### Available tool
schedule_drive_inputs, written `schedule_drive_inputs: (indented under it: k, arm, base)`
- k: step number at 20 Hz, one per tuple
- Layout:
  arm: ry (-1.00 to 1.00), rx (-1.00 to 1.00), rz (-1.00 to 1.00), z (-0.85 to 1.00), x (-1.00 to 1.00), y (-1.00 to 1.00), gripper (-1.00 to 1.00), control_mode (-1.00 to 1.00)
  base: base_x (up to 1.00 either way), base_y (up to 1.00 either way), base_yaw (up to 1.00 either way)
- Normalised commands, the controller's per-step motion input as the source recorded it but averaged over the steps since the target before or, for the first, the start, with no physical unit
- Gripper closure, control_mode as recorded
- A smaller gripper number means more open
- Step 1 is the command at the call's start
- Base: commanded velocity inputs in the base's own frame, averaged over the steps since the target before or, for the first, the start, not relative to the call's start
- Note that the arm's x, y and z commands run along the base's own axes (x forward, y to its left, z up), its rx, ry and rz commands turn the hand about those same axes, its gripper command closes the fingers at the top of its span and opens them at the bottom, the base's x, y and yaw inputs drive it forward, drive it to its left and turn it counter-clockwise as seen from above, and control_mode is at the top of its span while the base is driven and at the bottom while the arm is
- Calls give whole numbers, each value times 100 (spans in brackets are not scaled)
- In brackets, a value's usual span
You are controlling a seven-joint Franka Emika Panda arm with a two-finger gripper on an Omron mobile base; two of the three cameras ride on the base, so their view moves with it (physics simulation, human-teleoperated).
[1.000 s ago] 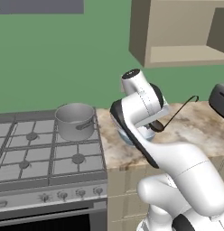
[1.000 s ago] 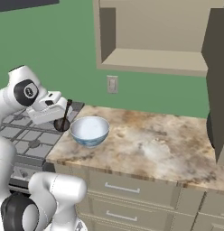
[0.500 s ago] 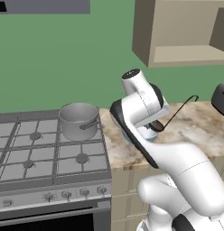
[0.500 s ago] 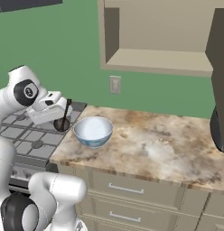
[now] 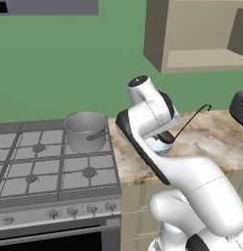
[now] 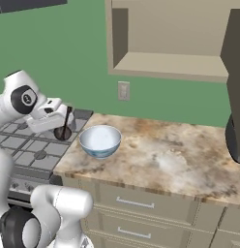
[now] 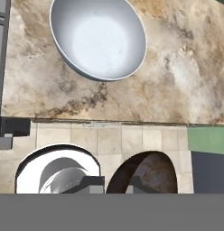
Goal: Open the cabinet and move the ladle to the pot. Then close the cabinet.
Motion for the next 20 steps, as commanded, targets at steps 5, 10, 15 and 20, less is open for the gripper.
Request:
schedule_drive_inputs:
  k: [5,10,15,20]
  arm:
    - [-3,0,0,0,9,44,100,-100]
    - [-9,0,13,0,25,9,100,-100]
    - [-11,0,32,0,28,0,100,-100]
    - [-9,0,28,0,24,14,100,-100]
  base:
    - [0,0,0]
    - [0,0,0]
    - [0,0,0]
    - [0,0,0]
